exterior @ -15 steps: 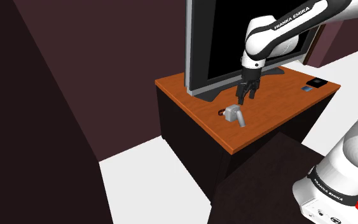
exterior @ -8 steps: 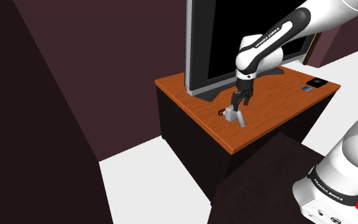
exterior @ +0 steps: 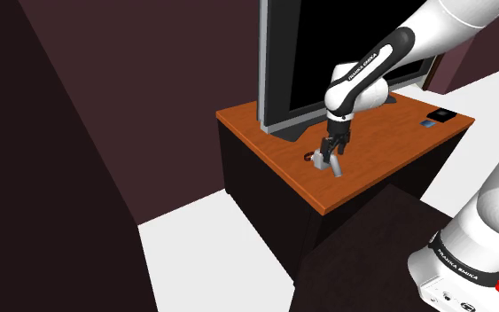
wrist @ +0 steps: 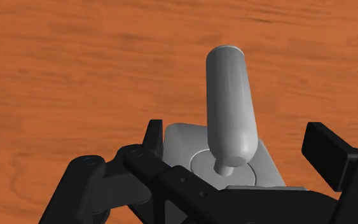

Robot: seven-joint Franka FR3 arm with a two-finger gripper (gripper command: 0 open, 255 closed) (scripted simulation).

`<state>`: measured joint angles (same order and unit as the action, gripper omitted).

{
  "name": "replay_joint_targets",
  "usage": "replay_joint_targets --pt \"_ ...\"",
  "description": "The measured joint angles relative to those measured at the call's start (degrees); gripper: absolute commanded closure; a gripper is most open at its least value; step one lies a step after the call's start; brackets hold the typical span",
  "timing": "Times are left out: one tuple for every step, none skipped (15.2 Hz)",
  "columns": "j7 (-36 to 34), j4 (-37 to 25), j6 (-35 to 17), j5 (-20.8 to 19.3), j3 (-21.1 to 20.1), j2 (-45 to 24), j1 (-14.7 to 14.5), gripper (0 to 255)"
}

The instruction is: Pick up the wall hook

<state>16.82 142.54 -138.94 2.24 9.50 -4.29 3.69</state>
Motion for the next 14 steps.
replay_joint_targets --pt "0.03 0.01 -0.19 0.05 -0.01 -0.17 -0.01 255" --pt "0.04 0.01 -0.31 0.07 -0.01 -0.25 0.00 255" --pt "0.05 0.02 -0.33 0.08 0.01 -0.26 0.01 255" --pt "0.05 0.03 -0.35 0.08 0.01 -0.26 0.02 255" --pt "0.05 0.04 -0.37 0.09 0.01 -0.26 0.02 255" --pt "0.05 0.05 -0.39 0.09 0.01 -0.25 0.02 255" --pt "0.04 0.06 -0.40 0.09 0.01 -0.24 0.02 255" --pt "0.04 0.06 -0.40 0.09 0.02 -0.25 0.02 255" --pt "0.04 0.05 -0.39 0.09 0.02 -0.24 0.02 255" --pt "0.07 0.01 -0.35 0.09 0.02 -0.26 0.03 255" --pt "0.01 -0.05 0.12 -0.05 0.05 0.12 0.03 255" --pt "-0.10 -0.17 0.70 -0.18 0.06 0.58 0.01 255" --pt "-0.20 -0.19 1.20 -0.32 0.08 1.06 0.01 255" --pt "-0.39 -0.24 1.92 -0.50 0.09 1.74 -0.02 255"
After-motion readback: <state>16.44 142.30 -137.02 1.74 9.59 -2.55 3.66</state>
